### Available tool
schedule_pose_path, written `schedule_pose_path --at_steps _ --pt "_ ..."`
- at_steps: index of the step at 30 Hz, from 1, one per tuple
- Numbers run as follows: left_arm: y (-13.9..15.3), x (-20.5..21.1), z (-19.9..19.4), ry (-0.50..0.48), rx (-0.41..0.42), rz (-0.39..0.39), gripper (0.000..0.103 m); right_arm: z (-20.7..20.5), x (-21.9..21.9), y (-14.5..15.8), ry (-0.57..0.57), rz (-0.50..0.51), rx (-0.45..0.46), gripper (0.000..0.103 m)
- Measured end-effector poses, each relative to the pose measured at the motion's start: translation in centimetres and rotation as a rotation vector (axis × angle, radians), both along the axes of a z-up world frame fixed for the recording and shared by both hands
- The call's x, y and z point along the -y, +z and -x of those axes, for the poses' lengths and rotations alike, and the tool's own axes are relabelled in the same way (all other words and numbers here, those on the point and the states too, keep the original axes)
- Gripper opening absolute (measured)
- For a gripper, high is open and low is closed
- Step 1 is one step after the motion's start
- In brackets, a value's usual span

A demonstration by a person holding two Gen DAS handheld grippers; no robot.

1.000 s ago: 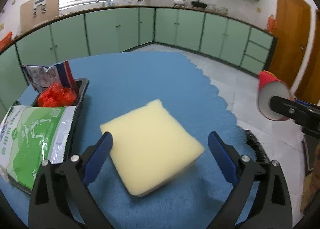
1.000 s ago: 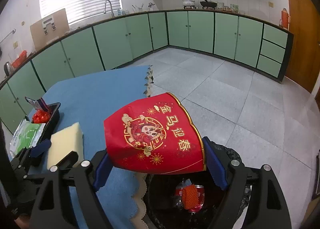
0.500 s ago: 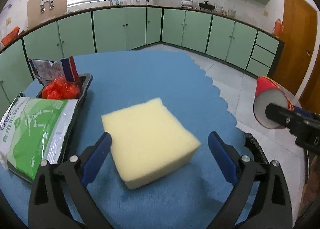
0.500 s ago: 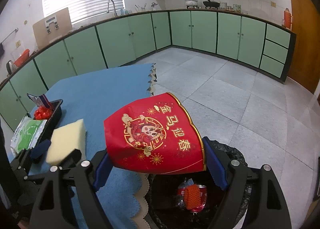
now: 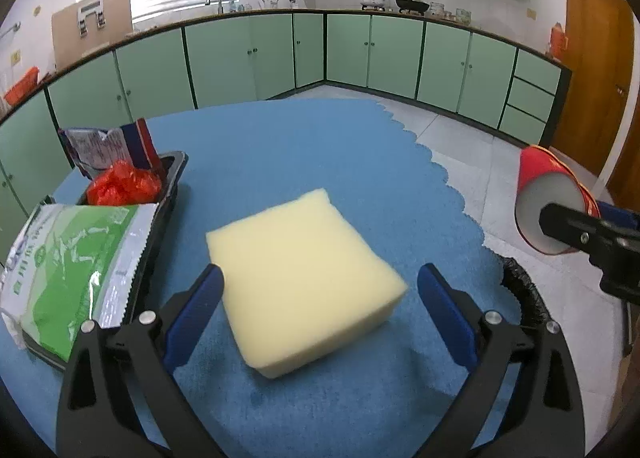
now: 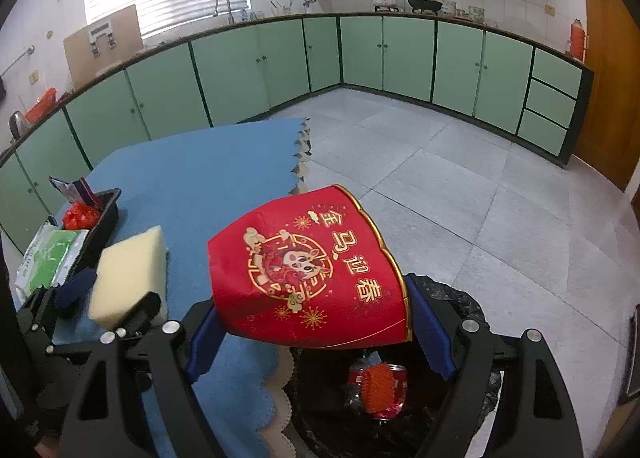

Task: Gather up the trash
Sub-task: 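Grasp and lift the yellow sponge with the left gripper while the right carries the cup over the bin, then carry the sponge over the black bin and open both grippers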

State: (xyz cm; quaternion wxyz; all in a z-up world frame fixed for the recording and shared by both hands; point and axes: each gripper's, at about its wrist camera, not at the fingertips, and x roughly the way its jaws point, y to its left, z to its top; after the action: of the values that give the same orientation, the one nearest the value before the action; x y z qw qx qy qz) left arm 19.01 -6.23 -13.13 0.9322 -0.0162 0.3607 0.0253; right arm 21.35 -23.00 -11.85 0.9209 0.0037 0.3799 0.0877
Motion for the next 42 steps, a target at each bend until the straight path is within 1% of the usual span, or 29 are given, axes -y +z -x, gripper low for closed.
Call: schedule_pose_path --at_steps 1,2,3,5,7,11,16,19,23,26,29,34,39,42 --pt "0.0 -0.1 -0.1 0.006 -0.011 0.003 0.094 0.0 0.0 0.0 -0.002 0.002 -0.002 0.081" --pt "0.0 -0.3 -0.2 0.016 -0.036 0.019 0.094 0.0 0.0 0.0 -0.005 0.003 -0.004 0.081" --pt "0.1 -0.5 -0.2 0.018 -0.045 0.036 0.094 -0.1 -0.1 -0.1 -0.007 0.004 -0.005 0.081" --pt "0.1 -0.6 -0.1 0.035 -0.045 0.022 0.095 -0.2 -0.1 -0.2 -0.013 0.006 -0.012 0.081" --pt "-0.1 -0.5 -0.2 0.027 -0.036 0.014 0.095 -0.2 -0.4 -0.3 -0.013 0.008 -0.014 0.081" --pt "-1.0 -0.6 -1.4 0.032 -0.083 0.040 0.095 -0.3 -0.9 -0.4 -0.002 0.022 -0.018 0.081" --pt "-1.4 -0.9 -2.4 0.044 -0.108 0.068 0.095 -0.3 -0.9 -0.2 -0.006 0.019 -0.014 0.081" --pt "-1.5 -1.7 -1.9 0.050 -0.093 0.120 0.090 -0.1 -0.8 0.0 -0.011 0.010 -0.007 0.081" --pt "-1.3 -2.9 -0.9 0.033 -0.069 0.181 0.083 0.3 -0.9 0.3 -0.010 0.004 0.003 0.081" --pt "-1.2 -3.5 -0.5 0.011 -0.059 0.214 0.080 0.5 -0.9 0.6 -0.007 -0.006 0.013 0.081" --pt "-0.7 -4.0 0.2 -0.007 -0.042 0.246 0.080 0.8 -0.9 0.8 -0.002 -0.013 0.019 0.081" --pt "0.9 -3.5 1.4 -0.047 0.011 0.227 0.080 1.3 -0.2 1.2 -0.010 -0.026 0.032 0.081" --pt "2.4 -1.6 1.6 -0.108 0.047 0.200 0.080 2.1 1.1 2.1 -0.038 -0.034 0.059 0.081" --pt "3.3 0.1 0.9 -0.143 0.061 0.194 0.080 3.0 2.4 3.0 -0.062 -0.019 0.078 0.081"
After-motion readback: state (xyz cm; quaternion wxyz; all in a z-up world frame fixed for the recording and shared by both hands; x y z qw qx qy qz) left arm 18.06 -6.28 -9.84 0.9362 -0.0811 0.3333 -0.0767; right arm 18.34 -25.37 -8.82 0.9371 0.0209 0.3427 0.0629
